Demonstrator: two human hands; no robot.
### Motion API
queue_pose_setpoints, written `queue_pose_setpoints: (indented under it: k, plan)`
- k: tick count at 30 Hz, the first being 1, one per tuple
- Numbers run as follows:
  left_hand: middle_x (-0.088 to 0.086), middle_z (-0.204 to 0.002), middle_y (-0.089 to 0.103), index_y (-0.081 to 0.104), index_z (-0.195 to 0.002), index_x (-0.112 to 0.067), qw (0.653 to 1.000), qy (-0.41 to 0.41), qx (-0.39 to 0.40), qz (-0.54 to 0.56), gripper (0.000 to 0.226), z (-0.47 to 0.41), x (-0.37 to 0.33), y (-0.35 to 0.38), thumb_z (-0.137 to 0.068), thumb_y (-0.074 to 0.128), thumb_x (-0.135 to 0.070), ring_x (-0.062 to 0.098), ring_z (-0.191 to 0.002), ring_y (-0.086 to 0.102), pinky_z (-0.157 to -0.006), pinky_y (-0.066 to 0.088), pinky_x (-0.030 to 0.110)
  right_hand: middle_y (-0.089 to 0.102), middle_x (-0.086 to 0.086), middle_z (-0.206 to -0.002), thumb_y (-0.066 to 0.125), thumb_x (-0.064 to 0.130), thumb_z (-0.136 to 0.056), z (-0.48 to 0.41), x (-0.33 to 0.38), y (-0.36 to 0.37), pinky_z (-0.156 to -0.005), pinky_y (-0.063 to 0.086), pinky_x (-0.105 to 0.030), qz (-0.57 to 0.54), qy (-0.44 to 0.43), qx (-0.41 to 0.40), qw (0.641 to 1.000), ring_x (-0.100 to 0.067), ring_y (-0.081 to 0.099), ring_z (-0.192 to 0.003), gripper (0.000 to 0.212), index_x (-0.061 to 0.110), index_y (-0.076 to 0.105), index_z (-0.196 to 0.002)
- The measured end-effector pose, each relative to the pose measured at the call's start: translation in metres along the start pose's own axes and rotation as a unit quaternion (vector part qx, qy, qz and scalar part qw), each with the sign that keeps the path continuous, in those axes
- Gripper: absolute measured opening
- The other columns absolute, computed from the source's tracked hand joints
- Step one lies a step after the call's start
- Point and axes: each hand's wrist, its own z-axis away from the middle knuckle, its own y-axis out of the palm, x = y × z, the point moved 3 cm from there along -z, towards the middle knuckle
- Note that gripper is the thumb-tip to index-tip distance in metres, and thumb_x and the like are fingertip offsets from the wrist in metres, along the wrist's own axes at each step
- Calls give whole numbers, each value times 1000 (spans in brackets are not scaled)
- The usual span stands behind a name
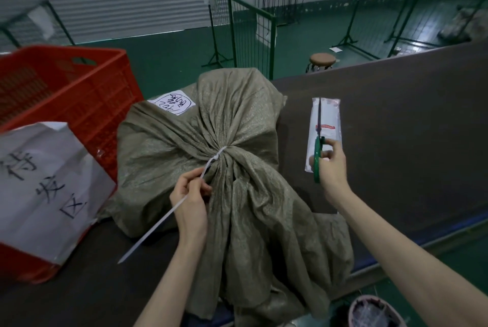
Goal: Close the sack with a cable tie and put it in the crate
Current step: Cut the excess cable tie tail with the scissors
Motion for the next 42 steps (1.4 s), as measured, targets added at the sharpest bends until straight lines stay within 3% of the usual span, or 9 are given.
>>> queue_pose_setpoints:
  k: [3, 6, 10, 12, 17, 20, 26, 33, 42]
  plan:
    - [4, -64, 52, 66, -89, -8, 1000, -1, 6, -1, 20, -1, -4, -2, -88, 48, 1, 7, -58, 52, -59, 44, 20, 53, -4, -76, 59, -2, -83, 17, 33, 27, -45, 39, -20, -102, -19, 86, 991, -13, 50, -55, 34, 28, 51, -95]
    - [6, -65, 52, 65, -87, -9, 1000, -1, 10, 0, 22, -3, -7, -4, -88, 47, 2, 10, -60, 51, -61, 44, 23, 46, -2, -68, 67, 15, -81, 38, 56, 49, -41, 32, -25, -175, -17, 189, 966, -14, 41, -46, 20, 17, 54, -96]
    - [8, -67, 51, 64, -86, -7, 1000, 2, 11, 14, 22, -3, -12, -9, -88, 45, 5, 10, -62, 49, -59, 45, 17, 42, 2, -57, 66, 33, -74, 66, 68, 74, -38, 31, -22, -241, 21, 299, 923, -14, 39, -38, 26, 16, 50, -87]
    - [8, -67, 51, 64, -88, -5, 1000, 8, 9, 14, 20, -3, -14, -13, -88, 46, 4, 11, -61, 50, -58, 44, 17, 40, -3, -62, 64, 35, -76, 78, 66, 84, -39, 33, -20, -270, 64, 349, 895, -16, 39, -39, 24, 18, 46, -81]
    - [4, -64, 51, 60, -79, -12, 1000, 13, 4, 20, 24, -9, -19, -20, -89, 45, 3, 8, -58, 50, -64, 44, 27, 47, -7, -71, 63, 44, -78, 98, 54, 95, -45, 40, -25, -244, 114, 461, 846, -19, 47, -45, 35, 17, 47, -94]
    - [2, -64, 52, 58, -77, -15, 999, 21, 0, 38, 26, -13, -23, -22, -89, 44, 3, 8, -58, 50, -60, 45, 22, 50, -6, -70, 60, 48, -80, 106, 44, 98, -47, 42, -28, -194, 124, 509, 829, -21, 47, -49, 41, 17, 51, -105]
    - [-2, -61, 56, 61, -73, -17, 996, 31, 9, 78, 19, -29, -30, -22, -81, 48, -6, 12, -59, 51, -58, 45, 18, 56, -7, -77, 57, 52, -82, 106, 30, 92, -53, 50, -32, -114, 175, 562, 800, -24, 53, -58, 46, 14, 57, -108]
    - [-8, -55, 58, 58, -76, -12, 993, 27, 33, 111, 28, -33, -38, -13, -89, 39, 5, 7, -54, 51, -55, 45, 15, 58, -8, -78, 64, 58, -74, 98, 25, 86, -57, 51, -31, -50, 184, 598, 779, -24, 56, -59, 55, 12, 58, -105]
    - [4, -67, 53, 58, -79, -10, 993, 21, 16, 111, 28, -30, -33, -18, -91, 38, 5, 7, -58, 52, -59, 47, 16, 55, -11, -75, 54, 51, -84, 89, 26, 81, -55, 47, -32, -50, 182, 611, 769, -24, 53, -55, 51, 6, 59, -107]
